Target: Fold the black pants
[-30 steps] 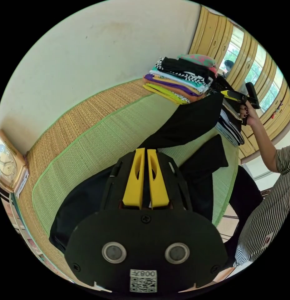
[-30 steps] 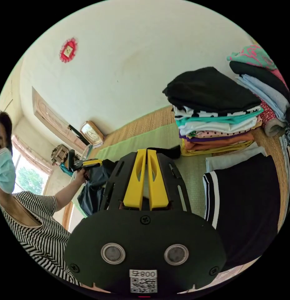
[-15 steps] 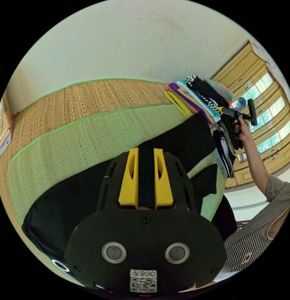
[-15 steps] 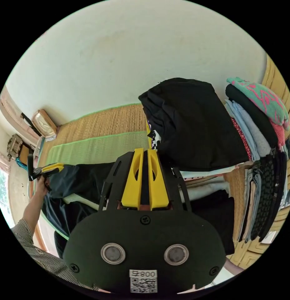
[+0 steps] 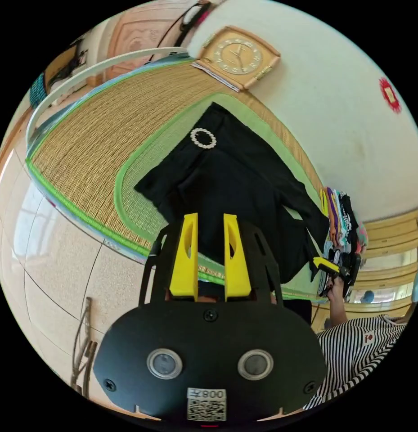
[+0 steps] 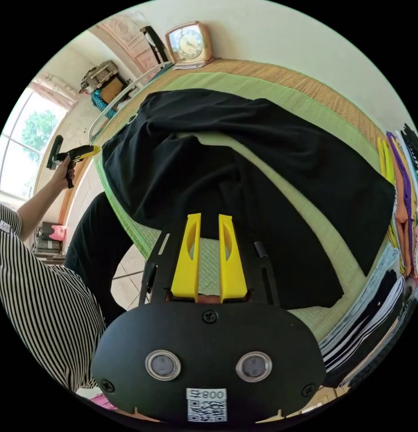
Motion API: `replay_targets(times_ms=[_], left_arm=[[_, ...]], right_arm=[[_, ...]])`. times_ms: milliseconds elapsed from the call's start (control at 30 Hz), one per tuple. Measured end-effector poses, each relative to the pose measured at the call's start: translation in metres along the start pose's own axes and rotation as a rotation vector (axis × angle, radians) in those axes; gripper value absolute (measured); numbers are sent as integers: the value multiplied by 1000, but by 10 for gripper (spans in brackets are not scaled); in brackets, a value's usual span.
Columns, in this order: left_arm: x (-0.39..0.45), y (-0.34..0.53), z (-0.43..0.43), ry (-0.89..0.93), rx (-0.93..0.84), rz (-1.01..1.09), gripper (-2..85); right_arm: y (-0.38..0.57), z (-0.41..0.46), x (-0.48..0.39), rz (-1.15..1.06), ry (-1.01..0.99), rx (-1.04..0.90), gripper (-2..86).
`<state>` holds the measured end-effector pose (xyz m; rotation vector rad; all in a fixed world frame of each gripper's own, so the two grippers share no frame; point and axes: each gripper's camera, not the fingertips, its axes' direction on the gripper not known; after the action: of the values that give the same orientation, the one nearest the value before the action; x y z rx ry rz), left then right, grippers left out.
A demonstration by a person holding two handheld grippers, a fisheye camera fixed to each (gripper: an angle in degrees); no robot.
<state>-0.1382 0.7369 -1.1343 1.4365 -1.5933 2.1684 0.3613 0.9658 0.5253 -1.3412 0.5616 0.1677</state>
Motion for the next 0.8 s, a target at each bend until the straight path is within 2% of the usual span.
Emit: replay_targets(times_ms=[67,200,333,400,533,600,700,800], left_arm=[[-37,23,-1,42,-1,-106,98],[-66,34,13,94,-16,-164,92],[-85,38,30,51,-73,-193,35],[-89,42,28,56,-73,-181,24],[-99,58,9,16,-5,-162,14],[-106,65,2,13,18,-170,14],[-111,74,-1,-35,19,-189,19],[-111,85,-4,-41,63,-231,30]], right_arm=[[-6,10,-20,-31,-26,-10,71],[-28,36,-58,-115,-5,-70,72],[-45,67,-85,-142,3,-170,66],[-48,68,-94,-139,33,-156,54],[-50,73,-114,-150,-100,-188,10],[-47,78,-128,-170,-89,-188,7],[-42,73,-139,-146,-129,-160,14],[-24,51,-124,-49,-69,-90,53]])
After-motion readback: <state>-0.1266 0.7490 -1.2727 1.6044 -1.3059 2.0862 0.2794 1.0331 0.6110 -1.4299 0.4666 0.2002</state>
